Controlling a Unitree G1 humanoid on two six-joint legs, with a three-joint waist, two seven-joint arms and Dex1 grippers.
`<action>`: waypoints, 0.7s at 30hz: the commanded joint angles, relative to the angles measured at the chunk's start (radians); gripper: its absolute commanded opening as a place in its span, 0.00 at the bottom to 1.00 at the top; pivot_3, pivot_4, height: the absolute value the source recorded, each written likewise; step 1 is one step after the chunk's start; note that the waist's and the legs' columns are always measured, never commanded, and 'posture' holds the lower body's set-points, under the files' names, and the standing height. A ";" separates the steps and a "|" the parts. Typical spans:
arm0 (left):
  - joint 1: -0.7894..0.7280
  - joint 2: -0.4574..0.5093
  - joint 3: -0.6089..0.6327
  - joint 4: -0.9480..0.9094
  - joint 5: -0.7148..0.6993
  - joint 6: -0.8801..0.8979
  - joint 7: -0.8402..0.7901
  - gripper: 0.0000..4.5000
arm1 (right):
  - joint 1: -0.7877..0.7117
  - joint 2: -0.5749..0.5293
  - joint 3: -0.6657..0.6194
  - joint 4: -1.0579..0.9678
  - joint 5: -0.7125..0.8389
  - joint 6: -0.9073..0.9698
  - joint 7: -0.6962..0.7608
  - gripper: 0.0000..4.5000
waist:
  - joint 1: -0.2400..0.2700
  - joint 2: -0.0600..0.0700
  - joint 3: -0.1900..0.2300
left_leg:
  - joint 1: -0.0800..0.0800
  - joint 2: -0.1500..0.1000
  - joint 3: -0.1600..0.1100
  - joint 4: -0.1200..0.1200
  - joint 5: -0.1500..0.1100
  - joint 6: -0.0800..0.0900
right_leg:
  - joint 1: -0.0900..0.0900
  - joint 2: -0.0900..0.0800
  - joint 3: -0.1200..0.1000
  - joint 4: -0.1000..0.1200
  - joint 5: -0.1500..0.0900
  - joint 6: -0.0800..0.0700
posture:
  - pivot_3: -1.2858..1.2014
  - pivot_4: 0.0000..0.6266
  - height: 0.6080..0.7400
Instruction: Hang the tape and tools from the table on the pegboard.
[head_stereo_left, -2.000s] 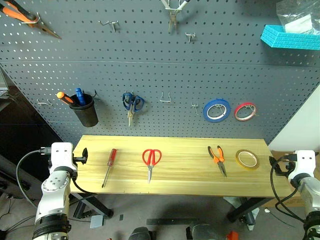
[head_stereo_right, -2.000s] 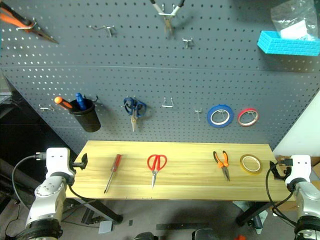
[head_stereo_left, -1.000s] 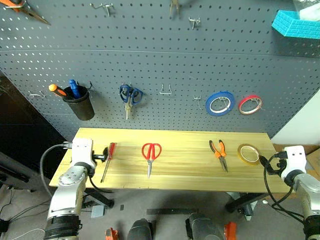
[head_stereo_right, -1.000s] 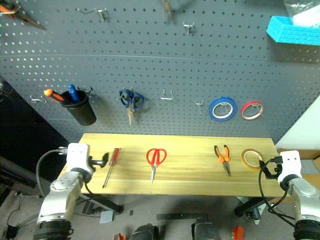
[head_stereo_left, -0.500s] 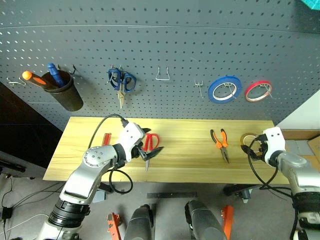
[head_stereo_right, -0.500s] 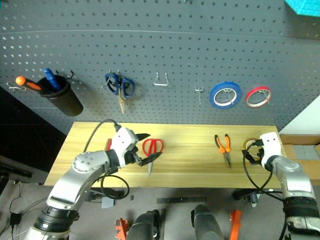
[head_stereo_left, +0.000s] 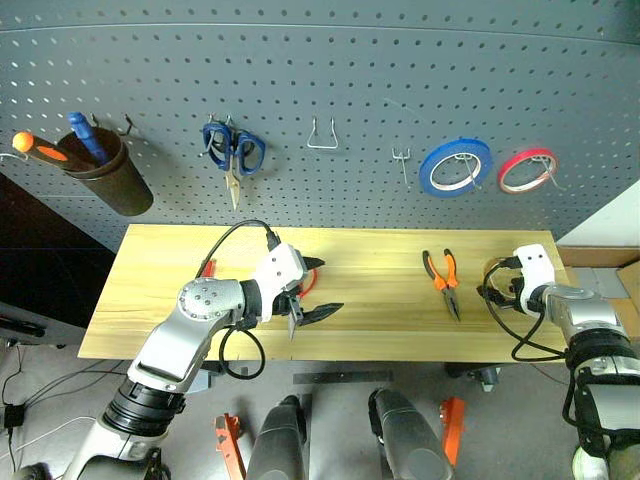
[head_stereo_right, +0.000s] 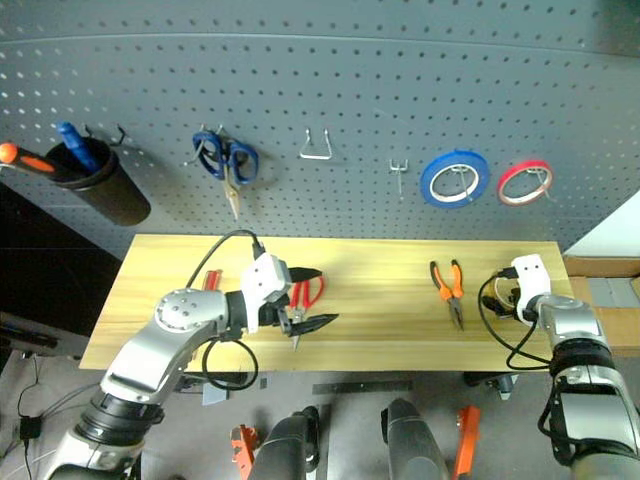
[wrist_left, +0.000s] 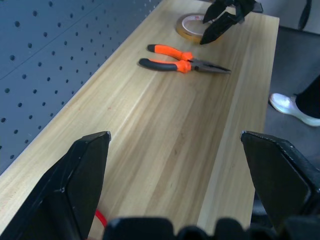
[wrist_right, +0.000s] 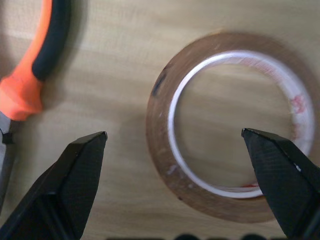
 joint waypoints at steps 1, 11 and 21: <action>0.017 0.016 0.006 -0.026 0.010 -0.027 -0.010 0.99 | -0.032 -0.017 0.057 0.101 -0.064 -0.058 0.068 1.00 | 0.000 0.000 0.000 | -0.003 0.000 0.000 0.001 0.000 0.000 | -0.003 0.000 0.000 0.001 0.000 0.000 | 0.47 0.52 1.00; 0.039 0.022 0.008 -0.051 -0.001 -0.031 -0.027 1.00 | -0.106 0.003 0.140 0.256 -0.163 -0.128 0.100 0.36 | 0.001 -0.003 -0.001 | -0.005 0.000 -0.001 0.004 0.000 0.000 | -0.005 0.000 0.000 0.004 0.001 0.002 | 0.48 0.49 1.00; 0.058 -0.014 0.085 -0.103 -0.139 0.001 -0.046 1.00 | -0.074 -0.052 0.138 0.128 -0.183 -0.200 0.131 0.03 | 0.007 -0.005 -0.003 | -0.005 0.000 -0.001 0.005 0.000 0.000 | -0.005 -0.001 -0.001 0.005 0.001 0.002 | 0.47 0.44 1.00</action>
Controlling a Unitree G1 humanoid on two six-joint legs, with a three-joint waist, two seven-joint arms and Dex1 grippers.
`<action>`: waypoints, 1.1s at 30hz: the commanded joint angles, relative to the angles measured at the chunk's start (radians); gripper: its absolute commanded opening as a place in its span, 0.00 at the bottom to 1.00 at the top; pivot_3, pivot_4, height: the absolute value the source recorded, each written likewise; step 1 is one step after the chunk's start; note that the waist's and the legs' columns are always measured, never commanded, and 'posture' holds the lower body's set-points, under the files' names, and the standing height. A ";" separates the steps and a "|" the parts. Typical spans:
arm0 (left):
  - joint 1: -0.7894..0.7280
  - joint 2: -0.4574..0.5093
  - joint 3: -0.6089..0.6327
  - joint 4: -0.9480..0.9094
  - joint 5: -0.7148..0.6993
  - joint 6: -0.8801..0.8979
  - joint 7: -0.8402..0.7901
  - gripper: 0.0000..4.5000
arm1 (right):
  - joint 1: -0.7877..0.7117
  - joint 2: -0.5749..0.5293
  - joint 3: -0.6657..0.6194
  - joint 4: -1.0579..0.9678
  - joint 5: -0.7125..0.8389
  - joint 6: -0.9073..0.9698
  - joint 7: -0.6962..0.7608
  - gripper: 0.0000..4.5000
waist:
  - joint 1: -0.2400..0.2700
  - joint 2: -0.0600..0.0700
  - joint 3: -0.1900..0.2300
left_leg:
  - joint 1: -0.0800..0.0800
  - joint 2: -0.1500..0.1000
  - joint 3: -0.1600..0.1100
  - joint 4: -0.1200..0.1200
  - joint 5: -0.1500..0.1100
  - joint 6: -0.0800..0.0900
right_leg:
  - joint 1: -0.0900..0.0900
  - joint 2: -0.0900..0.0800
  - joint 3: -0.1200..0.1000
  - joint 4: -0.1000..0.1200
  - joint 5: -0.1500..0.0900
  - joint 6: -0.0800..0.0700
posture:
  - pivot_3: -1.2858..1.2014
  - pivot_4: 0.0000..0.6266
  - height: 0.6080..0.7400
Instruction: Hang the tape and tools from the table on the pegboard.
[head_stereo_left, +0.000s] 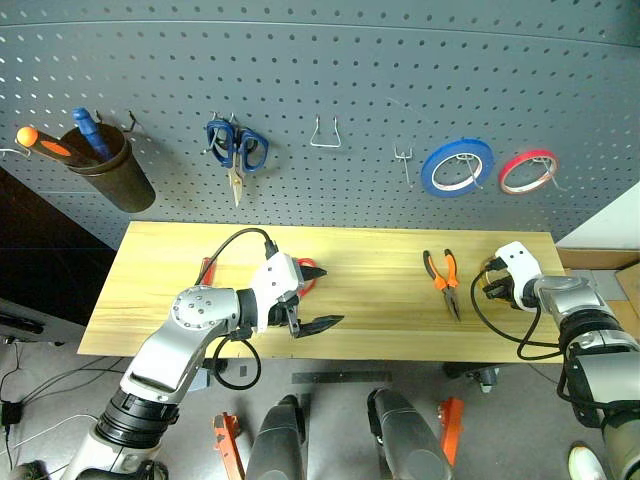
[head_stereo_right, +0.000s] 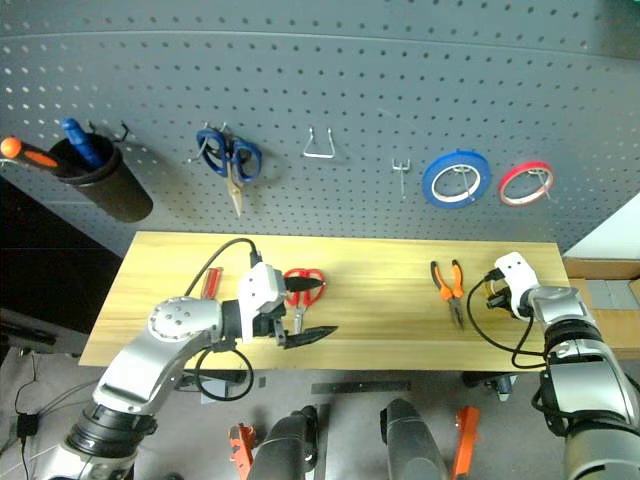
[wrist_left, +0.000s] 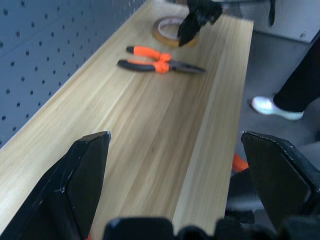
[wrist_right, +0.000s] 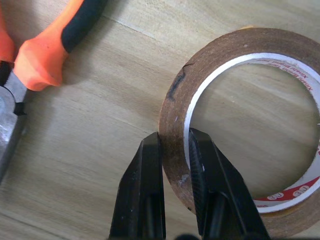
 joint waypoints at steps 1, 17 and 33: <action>0.014 -0.011 0.056 -0.062 -0.073 -0.007 -0.008 1.00 | 0.094 -0.069 0.011 -0.187 -0.010 -0.011 0.062 0.03 | 0.004 0.000 0.000 | 0.000 0.000 0.000 0.000 0.000 0.000 | 0.000 0.000 0.000 0.000 0.000 0.000 | 0.47 0.44 1.00; -0.046 -0.043 0.112 0.167 -0.102 -0.250 -0.143 1.00 | 0.786 -0.041 0.024 -2.025 0.000 0.584 -0.136 0.03 | 0.006 0.004 -0.001 | -0.002 0.001 0.000 0.001 0.001 -0.002 | -0.002 0.001 0.001 0.001 -0.002 0.007 | 0.42 0.42 1.00; -0.077 -0.045 0.154 0.191 -0.108 -0.268 -0.105 1.00 | 0.397 0.059 0.246 -1.776 -0.207 0.299 -0.260 0.03 | -0.030 -0.002 -0.006 | -0.004 0.001 -0.002 0.002 0.002 -0.003 | -0.004 0.001 -0.003 0.001 0.002 0.002 | 0.44 0.36 1.00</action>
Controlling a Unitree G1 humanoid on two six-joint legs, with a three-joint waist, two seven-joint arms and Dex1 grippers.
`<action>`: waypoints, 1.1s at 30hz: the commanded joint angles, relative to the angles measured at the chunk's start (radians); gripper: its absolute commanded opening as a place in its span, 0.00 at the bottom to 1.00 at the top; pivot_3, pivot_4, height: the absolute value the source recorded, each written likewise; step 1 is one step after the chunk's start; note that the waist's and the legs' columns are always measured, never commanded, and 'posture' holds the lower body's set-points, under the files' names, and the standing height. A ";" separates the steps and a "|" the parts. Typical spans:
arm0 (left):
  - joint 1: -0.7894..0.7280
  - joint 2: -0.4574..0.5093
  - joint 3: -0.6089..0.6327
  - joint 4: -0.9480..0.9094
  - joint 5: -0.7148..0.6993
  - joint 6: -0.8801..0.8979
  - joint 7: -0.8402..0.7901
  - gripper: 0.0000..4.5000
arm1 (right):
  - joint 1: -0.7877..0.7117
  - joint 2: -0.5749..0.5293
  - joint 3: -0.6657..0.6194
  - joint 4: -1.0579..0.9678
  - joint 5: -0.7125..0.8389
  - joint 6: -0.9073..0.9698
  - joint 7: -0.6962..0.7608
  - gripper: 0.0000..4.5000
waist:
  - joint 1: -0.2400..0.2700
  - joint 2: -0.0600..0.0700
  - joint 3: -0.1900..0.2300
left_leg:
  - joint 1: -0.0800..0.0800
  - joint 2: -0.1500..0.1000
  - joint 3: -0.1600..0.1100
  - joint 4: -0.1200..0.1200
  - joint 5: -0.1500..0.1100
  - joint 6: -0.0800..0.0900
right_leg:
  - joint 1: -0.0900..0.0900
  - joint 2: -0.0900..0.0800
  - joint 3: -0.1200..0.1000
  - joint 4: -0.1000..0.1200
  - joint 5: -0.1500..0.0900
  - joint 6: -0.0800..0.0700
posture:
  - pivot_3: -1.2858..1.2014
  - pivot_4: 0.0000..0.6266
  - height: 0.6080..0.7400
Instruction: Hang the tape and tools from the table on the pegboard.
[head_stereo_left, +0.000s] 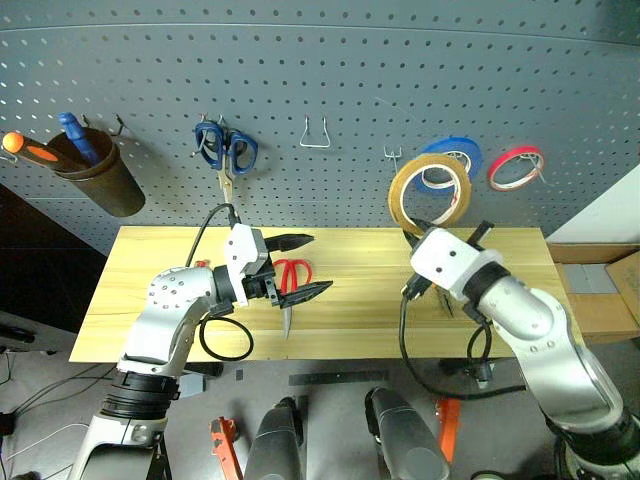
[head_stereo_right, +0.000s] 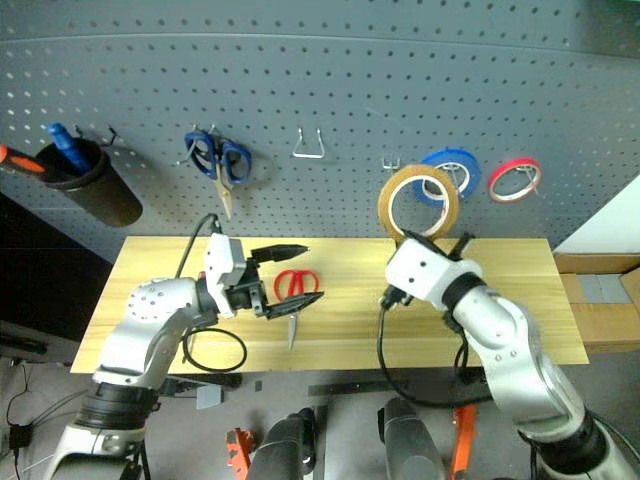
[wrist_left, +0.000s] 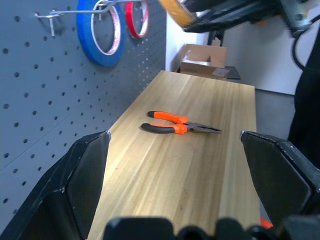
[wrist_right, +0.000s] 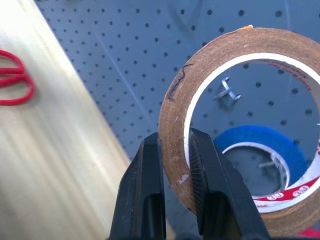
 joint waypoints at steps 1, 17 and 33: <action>0.003 0.000 0.031 -0.043 -0.010 -0.012 0.023 1.00 | -0.058 0.039 0.028 0.083 -0.001 -0.093 0.013 0.03 | -0.003 0.000 0.000 | 0.000 0.000 0.000 0.000 0.000 0.000 | 0.000 0.000 0.000 0.000 0.000 0.000 | 0.44 0.35 1.00; 0.005 0.000 0.029 -0.066 -0.006 0.005 0.053 1.00 | -0.150 0.141 0.036 0.456 -0.030 -0.304 0.000 0.30 | -0.004 -0.001 -0.001 | -0.001 0.001 -0.001 0.001 0.000 0.000 | 0.000 -0.002 -0.002 0.002 0.002 -0.003 | 0.45 0.36 1.00; -0.016 0.098 -0.033 0.057 0.117 -0.045 -0.028 1.00 | 0.013 0.536 -0.279 0.355 0.121 0.358 -0.149 0.99 | -0.006 -0.001 -0.002 | 0.000 0.001 -0.002 0.012 0.000 0.000 | 0.000 0.000 -0.001 0.012 0.002 -0.003 | 0.44 0.39 1.00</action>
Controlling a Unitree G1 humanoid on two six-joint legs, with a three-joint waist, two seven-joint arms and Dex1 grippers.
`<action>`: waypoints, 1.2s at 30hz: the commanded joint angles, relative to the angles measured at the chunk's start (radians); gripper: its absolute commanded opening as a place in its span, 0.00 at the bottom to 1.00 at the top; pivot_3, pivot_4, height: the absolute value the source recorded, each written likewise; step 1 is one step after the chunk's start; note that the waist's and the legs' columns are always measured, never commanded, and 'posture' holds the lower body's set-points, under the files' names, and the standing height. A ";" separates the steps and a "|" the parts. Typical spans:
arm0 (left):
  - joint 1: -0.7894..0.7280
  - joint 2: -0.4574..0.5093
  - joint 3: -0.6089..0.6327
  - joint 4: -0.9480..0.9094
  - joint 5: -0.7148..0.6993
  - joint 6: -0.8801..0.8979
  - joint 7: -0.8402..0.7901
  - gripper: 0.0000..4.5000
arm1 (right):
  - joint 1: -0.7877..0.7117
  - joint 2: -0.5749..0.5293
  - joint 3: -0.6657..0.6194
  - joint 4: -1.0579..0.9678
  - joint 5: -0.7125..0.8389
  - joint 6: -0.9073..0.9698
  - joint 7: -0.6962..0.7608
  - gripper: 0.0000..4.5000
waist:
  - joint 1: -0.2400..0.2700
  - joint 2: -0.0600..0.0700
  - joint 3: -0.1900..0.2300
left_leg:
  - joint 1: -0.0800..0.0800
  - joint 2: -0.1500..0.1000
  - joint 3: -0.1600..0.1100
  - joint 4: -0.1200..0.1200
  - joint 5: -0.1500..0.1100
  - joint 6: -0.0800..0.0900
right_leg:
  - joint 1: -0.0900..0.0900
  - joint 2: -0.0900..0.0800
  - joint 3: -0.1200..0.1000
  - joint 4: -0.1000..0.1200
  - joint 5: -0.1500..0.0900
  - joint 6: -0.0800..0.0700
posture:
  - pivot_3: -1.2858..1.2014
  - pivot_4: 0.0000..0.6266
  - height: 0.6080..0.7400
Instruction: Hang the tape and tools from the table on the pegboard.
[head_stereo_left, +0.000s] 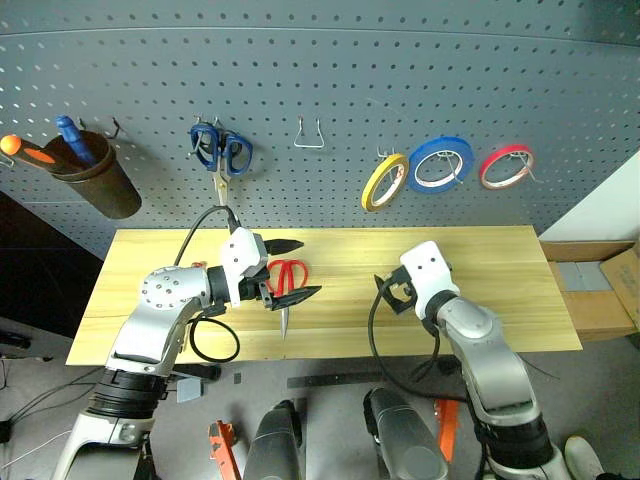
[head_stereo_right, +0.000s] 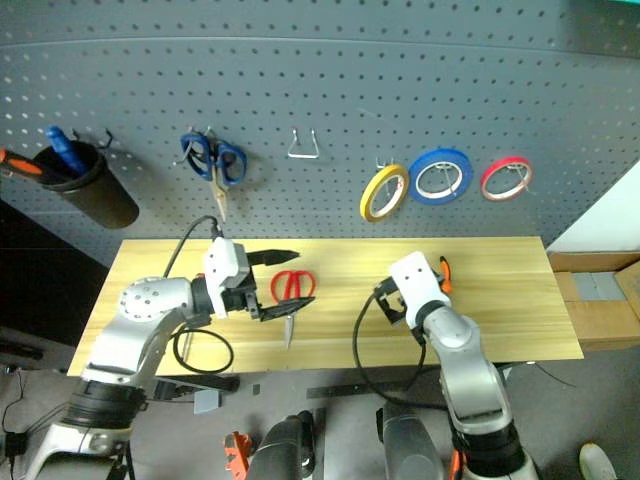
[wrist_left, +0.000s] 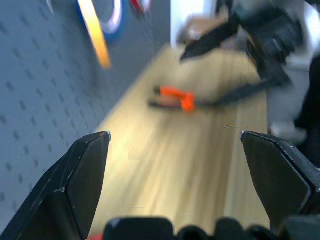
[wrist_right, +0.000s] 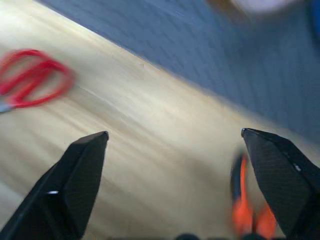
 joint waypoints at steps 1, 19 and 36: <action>-0.021 0.016 -0.008 0.017 0.023 -0.040 -0.024 1.00 | -0.092 0.031 -0.145 0.126 0.054 0.072 -0.070 0.99 | 0.000 0.000 0.000 | 0.000 0.000 0.000 0.000 0.000 0.000 | 0.000 0.000 0.000 0.000 0.000 0.000 | 0.44 0.39 1.00; -0.027 0.012 -0.014 0.032 0.031 -0.054 -0.052 1.00 | -0.405 -0.114 -0.275 0.937 0.194 -0.169 -0.113 0.99 | -0.005 0.000 0.000 | -0.002 -0.001 0.002 -0.001 0.000 0.001 | -0.002 0.001 0.002 0.000 0.000 0.000 | 0.45 0.39 1.00; -0.007 -0.003 -0.014 0.037 0.036 -0.066 -0.035 1.00 | -0.489 -0.151 -0.251 1.222 0.218 -0.204 -0.131 0.55 | -0.003 -0.001 -0.005 | -0.002 -0.001 0.002 0.000 0.000 0.001 | -0.001 0.001 0.001 0.000 0.000 0.000 | 0.45 0.38 1.00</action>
